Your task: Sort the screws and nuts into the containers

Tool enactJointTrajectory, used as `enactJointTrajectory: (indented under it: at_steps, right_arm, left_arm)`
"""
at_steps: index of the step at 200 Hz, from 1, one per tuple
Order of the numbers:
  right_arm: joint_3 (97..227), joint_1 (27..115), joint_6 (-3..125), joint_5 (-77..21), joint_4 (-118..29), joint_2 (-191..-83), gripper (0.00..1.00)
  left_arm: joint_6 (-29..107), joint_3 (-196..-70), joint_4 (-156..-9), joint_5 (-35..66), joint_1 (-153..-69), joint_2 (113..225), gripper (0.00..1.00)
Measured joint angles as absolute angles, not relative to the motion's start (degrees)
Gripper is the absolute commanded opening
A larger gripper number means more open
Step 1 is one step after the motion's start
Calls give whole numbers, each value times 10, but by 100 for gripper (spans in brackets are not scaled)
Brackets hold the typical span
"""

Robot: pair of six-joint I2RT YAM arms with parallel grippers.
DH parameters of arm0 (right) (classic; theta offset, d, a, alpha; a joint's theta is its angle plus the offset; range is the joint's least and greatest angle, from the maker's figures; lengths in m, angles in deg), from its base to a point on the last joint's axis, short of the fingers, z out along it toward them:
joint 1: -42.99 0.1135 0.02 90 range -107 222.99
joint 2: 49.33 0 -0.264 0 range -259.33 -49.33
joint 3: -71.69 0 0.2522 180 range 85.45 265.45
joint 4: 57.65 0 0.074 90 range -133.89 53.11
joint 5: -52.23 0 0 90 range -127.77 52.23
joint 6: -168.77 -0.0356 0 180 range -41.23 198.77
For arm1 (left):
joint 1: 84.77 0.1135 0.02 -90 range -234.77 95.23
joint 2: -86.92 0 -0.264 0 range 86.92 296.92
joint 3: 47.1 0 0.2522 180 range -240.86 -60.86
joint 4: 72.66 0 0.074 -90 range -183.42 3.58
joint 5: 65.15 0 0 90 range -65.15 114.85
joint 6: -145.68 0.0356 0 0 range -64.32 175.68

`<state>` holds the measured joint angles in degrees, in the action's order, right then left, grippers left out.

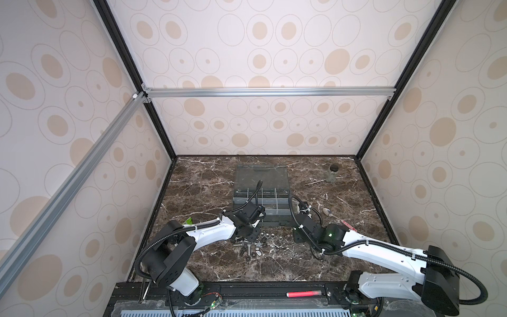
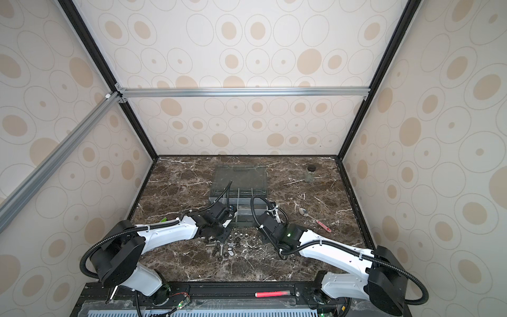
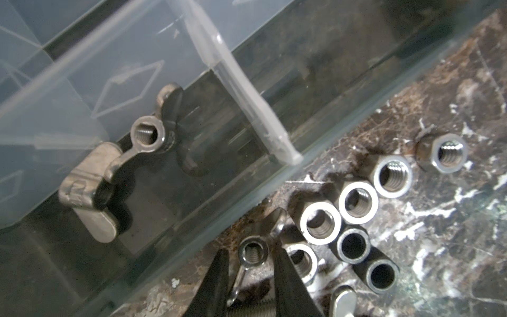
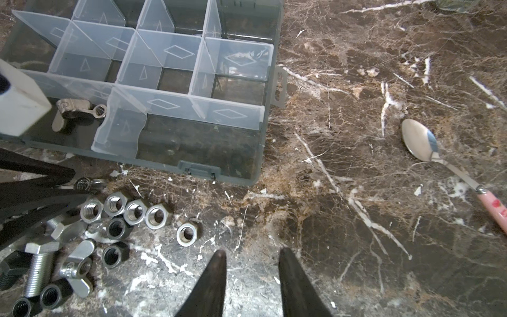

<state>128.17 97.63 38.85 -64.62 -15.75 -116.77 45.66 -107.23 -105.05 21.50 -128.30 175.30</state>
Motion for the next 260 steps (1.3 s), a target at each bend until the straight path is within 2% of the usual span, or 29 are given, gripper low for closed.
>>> enactJointTrajectory:
  at_steps: [45,184,234,260]
  right_arm:
    - [1273,976,383,-647,-156,-1159,36]
    - [1272,976,379,-647,-154,-1159,36]
    - [1272,976,378,-647,-154,-1159,36]
    - [1272,976,378,-647,-154,-1159,36]
  left_arm:
    - [454,-1069,-1059,228,-1284,1727,28]
    - [454,-1067,-1064,237,-1287,1743,21]
    - [453,-1067,-1065,237,-1289,1756,13]
    - [452,-1067,-1066,237,-1290,1756,2]
